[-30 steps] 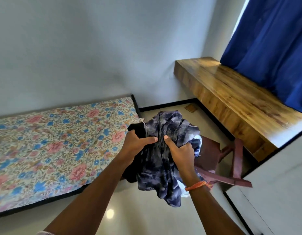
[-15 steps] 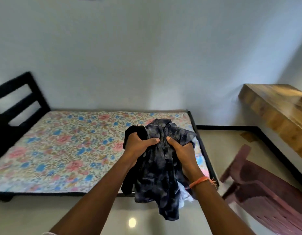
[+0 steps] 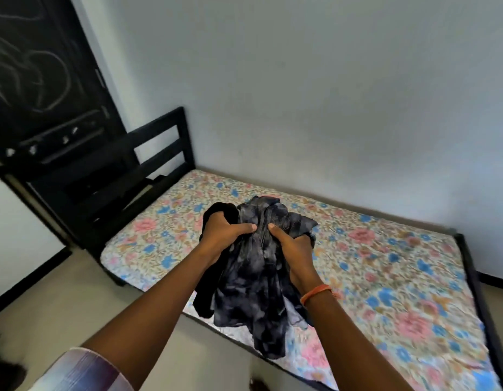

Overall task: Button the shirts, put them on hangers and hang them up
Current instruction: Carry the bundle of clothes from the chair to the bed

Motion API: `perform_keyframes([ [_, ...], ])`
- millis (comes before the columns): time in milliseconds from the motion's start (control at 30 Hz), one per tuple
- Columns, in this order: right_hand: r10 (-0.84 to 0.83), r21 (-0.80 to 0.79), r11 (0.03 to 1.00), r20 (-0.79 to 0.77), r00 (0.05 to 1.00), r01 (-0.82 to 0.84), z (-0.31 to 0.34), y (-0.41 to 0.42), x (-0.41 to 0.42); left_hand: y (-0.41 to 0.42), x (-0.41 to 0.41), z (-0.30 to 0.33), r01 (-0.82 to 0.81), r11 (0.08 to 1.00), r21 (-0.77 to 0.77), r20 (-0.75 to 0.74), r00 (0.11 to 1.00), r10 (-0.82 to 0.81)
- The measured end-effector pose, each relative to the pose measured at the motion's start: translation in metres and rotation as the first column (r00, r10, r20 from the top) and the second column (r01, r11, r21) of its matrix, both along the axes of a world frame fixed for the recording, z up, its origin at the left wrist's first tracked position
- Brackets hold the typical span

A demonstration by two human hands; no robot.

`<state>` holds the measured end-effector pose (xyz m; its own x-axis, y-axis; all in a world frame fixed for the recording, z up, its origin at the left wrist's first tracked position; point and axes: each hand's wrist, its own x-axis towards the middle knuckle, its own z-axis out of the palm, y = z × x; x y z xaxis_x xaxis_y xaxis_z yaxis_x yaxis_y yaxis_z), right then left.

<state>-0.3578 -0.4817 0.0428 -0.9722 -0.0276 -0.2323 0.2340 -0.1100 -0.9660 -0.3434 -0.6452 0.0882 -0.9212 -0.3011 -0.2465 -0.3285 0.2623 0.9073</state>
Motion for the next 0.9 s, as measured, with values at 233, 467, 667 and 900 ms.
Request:
perform_keyframes([
  [233,0.145,-0.061,0.987,-0.038,0.989,-0.147,0.023,-0.117,-0.135,-0.123,-0.112,0.033,-0.134,0.989,-0.061,-0.023,0.991,0.133],
  [467,0.25,-0.087,0.963,-0.046,0.967,-0.254,0.005,-0.245,-0.247,-0.268,-0.223,0.011,-0.207,0.976,-0.066,-0.032,0.978,0.205],
  [667,0.254,-0.044,0.967,0.071,0.965,-0.252,-0.047,-0.377,-0.331,-0.401,-0.308,-0.041,-0.201,0.975,-0.091,0.058,0.977,0.207],
  [900,0.329,0.106,0.927,0.229,0.916,-0.359,-0.156,-0.51,-0.412,-0.557,-0.408,-0.163,-0.086,0.966,-0.243,0.327,0.931,0.165],
])
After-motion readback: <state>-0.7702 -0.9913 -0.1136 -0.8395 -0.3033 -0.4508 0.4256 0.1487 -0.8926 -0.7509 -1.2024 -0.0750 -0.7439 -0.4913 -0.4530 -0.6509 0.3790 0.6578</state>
